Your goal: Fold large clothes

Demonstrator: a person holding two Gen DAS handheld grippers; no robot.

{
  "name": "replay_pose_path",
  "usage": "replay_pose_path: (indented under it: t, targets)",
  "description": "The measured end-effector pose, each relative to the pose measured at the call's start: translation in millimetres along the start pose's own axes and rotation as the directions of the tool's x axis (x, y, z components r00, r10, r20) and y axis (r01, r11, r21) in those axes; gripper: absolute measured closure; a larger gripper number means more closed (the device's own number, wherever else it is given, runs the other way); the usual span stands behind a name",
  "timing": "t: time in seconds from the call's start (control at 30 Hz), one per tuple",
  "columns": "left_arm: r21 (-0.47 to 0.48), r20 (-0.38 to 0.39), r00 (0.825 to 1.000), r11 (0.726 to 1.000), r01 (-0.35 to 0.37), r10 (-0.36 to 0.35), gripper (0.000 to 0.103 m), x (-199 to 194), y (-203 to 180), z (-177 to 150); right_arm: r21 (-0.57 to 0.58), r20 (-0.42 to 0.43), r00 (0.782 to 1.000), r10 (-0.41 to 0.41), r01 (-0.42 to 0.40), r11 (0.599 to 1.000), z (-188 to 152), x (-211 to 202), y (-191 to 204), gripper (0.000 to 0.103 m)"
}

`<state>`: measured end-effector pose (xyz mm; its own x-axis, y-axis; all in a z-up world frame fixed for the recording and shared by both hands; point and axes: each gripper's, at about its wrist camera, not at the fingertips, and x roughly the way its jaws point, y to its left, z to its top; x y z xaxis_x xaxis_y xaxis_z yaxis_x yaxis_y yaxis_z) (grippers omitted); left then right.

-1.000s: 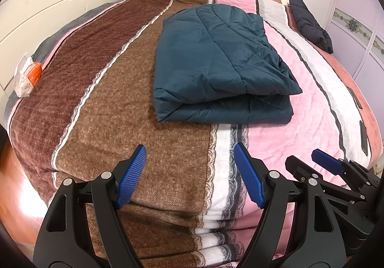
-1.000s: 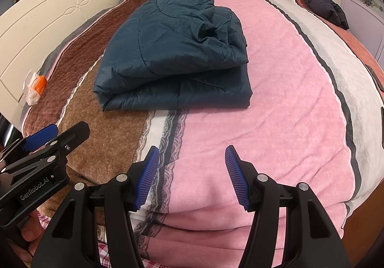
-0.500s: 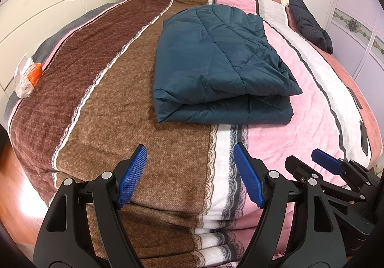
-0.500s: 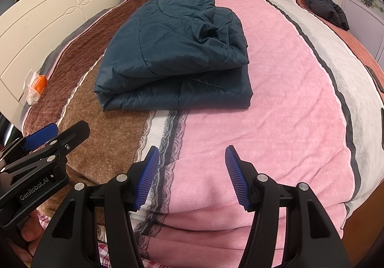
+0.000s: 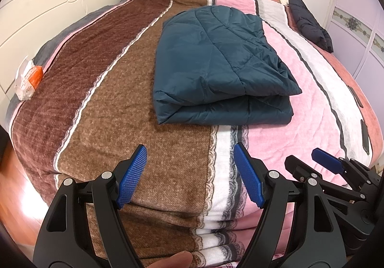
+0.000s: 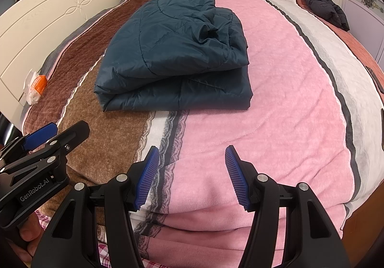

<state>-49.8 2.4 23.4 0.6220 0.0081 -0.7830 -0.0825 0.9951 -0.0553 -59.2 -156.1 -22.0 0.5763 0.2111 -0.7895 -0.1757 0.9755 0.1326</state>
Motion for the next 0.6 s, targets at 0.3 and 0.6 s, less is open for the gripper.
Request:
replay_pose_path:
  t: [0.3, 0.6]
  targets:
    - [0.006, 0.003, 1.000, 1.000, -0.001, 0.001, 0.029, -1.1, -1.8, 0.1, 0.000, -0.001, 1.000, 0.000, 0.000, 1.000, 0.3, -0.4, -0.2, 0.045]
    - [0.006, 0.004, 1.000, 1.000, 0.001, -0.001, 0.031, -1.2, -1.9, -0.2, -0.004, -0.001, 1.000, 0.001, -0.001, 1.000, 0.7, -0.3, -0.1, 0.045]
